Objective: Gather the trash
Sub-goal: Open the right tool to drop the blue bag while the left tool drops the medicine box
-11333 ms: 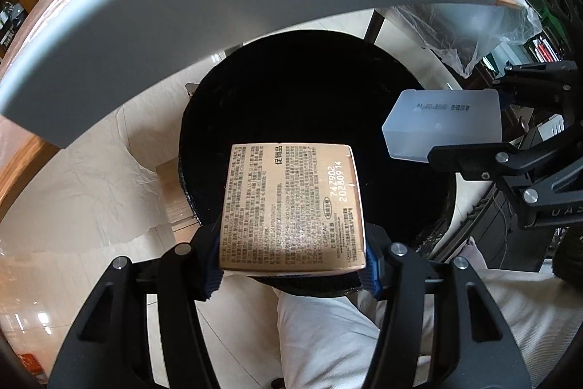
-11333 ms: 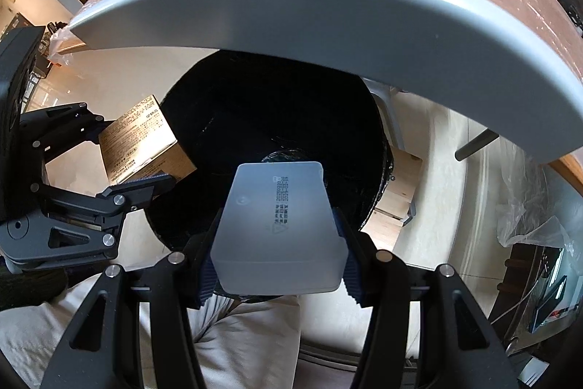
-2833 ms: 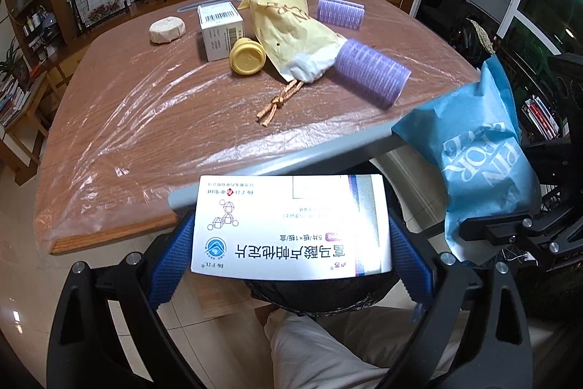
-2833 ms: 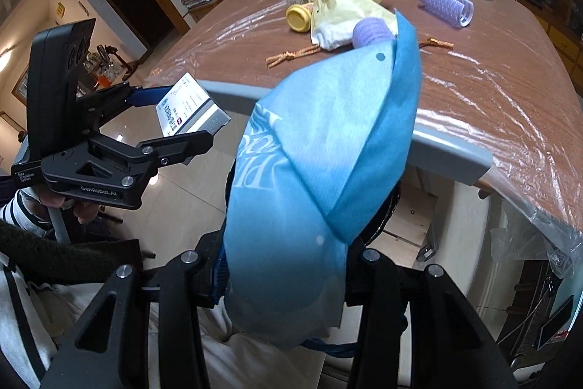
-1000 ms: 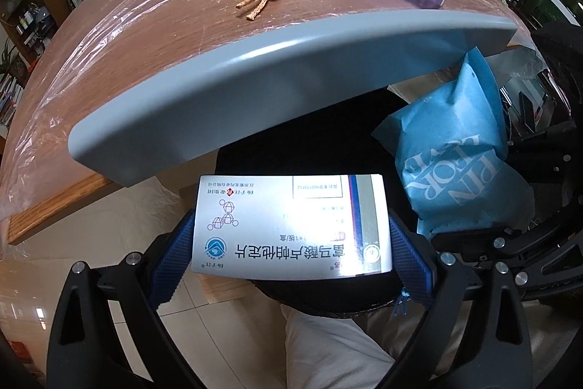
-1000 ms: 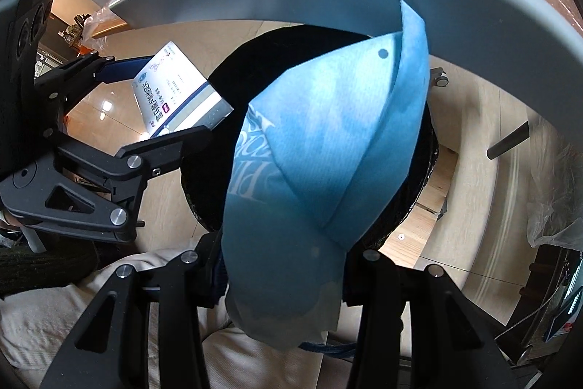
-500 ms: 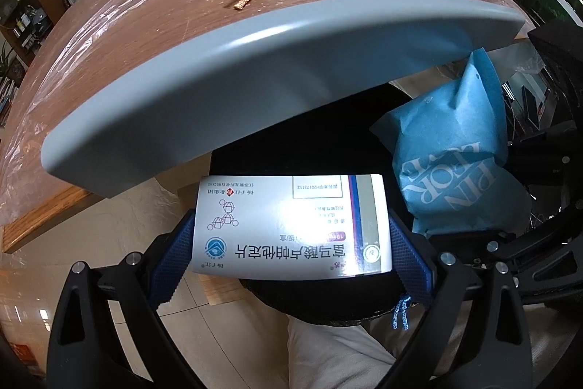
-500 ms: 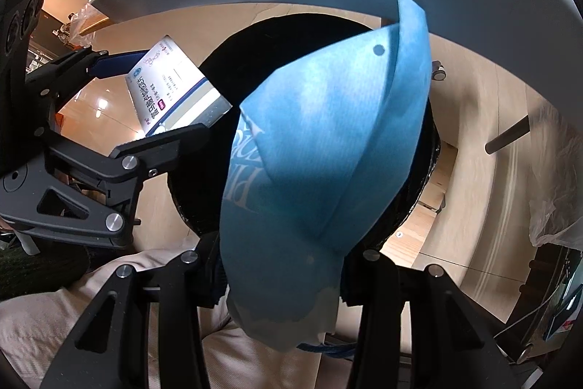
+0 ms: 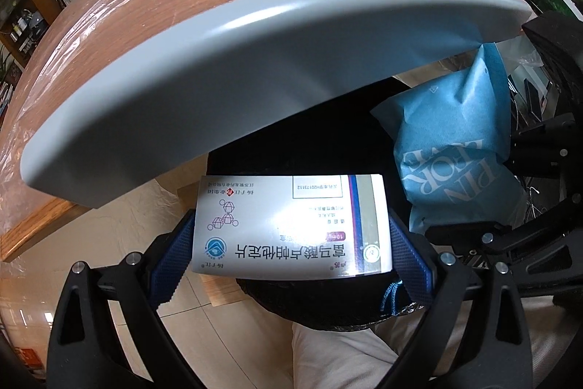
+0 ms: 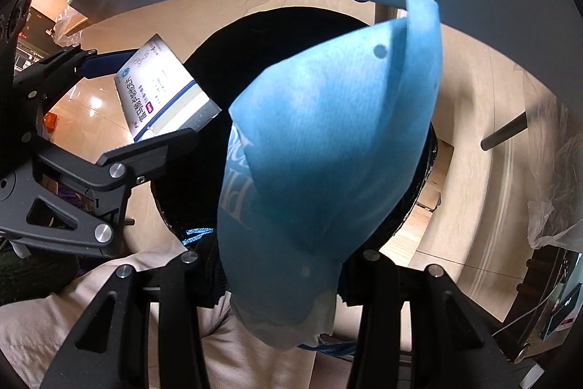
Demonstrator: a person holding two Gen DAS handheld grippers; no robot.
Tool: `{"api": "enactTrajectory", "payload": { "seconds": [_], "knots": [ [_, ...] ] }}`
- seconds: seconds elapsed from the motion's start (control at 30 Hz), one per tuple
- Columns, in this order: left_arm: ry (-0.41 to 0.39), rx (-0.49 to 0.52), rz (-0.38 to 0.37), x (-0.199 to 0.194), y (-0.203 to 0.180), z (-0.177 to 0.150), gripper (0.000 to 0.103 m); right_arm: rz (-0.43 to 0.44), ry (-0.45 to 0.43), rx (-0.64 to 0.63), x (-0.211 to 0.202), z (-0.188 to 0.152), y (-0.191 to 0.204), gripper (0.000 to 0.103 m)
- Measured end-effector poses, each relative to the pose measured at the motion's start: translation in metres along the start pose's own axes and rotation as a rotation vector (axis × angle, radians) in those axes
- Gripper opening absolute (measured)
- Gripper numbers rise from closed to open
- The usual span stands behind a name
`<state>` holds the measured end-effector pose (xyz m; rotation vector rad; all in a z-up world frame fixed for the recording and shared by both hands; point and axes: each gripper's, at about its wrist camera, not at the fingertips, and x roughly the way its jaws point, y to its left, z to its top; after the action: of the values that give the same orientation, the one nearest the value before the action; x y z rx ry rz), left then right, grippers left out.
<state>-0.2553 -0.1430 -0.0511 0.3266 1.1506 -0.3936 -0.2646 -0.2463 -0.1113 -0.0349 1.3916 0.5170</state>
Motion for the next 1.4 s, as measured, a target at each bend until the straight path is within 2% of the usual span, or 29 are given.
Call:
{"api": "enactTrajectory", "payload": {
  "seconds": [0.43, 0.53, 0.7, 0.83, 0.97, 1.1, 1.27, 1.4],
  "knots": [
    [-0.004, 0.019, -0.024, 0.01, -0.004, -0.006, 0.097, 0.017, -0.01, 0.035, -0.002, -0.002, -0.012, 0.047],
    [-0.007, 0.02, -0.021, 0.012, -0.002, -0.007, 0.097, 0.022, -0.024, 0.044, -0.005, -0.002, -0.014, 0.058],
    [-0.005, 0.007, -0.053, 0.017, -0.005, -0.014, 0.097, 0.033, -0.064, 0.053, -0.018, -0.004, -0.018, 0.065],
    [0.004, -0.02, -0.083, 0.018, -0.003, -0.016, 0.097, 0.037, -0.079, 0.071, -0.026, -0.005, -0.022, 0.065],
    [-0.005, 0.014, -0.06, 0.016, -0.007, -0.019, 0.097, 0.042, -0.102, 0.07, -0.037, -0.008, -0.026, 0.066],
    [0.026, 0.001, -0.112, 0.017, -0.009, -0.009, 0.097, 0.044, -0.122, 0.075, -0.046, -0.011, -0.025, 0.066],
    [0.021, -0.02, -0.104, 0.017, -0.013, -0.006, 0.097, 0.04, -0.143, 0.086, -0.053, -0.012, -0.022, 0.066],
    [0.012, 0.003, -0.081, 0.012, -0.014, -0.008, 0.098, 0.02, -0.16, 0.069, -0.061, -0.011, -0.017, 0.066]
  ]
}}
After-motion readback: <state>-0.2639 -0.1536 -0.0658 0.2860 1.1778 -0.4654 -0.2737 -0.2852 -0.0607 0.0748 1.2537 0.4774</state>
